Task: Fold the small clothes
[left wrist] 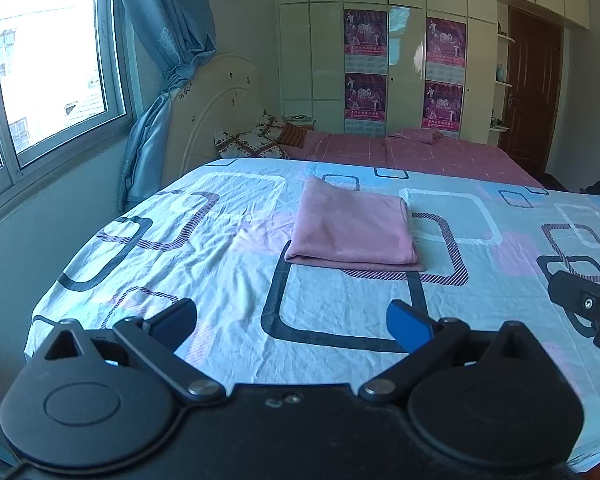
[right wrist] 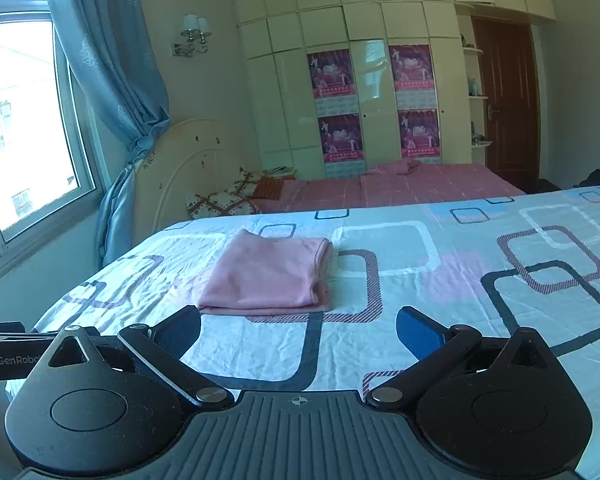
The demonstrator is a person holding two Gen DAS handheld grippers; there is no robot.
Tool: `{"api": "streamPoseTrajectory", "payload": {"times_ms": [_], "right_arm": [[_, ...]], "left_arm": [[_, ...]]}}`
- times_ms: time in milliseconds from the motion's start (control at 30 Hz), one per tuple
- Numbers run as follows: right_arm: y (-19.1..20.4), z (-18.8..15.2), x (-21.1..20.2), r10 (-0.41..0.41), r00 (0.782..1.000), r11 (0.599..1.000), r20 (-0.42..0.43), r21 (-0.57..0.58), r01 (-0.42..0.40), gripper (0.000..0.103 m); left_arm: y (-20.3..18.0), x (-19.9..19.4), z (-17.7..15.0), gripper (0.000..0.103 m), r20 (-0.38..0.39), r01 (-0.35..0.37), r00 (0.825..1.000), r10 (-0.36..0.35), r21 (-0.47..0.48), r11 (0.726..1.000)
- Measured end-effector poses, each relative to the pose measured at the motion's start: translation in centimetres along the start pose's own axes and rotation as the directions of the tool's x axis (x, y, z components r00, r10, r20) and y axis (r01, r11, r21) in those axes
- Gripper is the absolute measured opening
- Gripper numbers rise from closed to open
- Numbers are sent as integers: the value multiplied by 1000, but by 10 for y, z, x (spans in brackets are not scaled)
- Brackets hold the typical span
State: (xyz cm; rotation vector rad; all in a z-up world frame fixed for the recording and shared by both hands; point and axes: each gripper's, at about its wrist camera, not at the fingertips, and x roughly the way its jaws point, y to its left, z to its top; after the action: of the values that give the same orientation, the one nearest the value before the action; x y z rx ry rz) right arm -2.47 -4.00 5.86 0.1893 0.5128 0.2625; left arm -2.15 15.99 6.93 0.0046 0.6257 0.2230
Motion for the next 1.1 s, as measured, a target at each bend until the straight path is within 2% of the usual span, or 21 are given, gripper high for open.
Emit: {"api": "streamPoseTrajectory", "payload": {"times_ms": [1100], "right_arm": [[4,2,-2,24,1000,1000,3,-20,-24,103]], "left_arm": [[4,-4,-3,102,13,-7,1000,7,6,1000]]}}
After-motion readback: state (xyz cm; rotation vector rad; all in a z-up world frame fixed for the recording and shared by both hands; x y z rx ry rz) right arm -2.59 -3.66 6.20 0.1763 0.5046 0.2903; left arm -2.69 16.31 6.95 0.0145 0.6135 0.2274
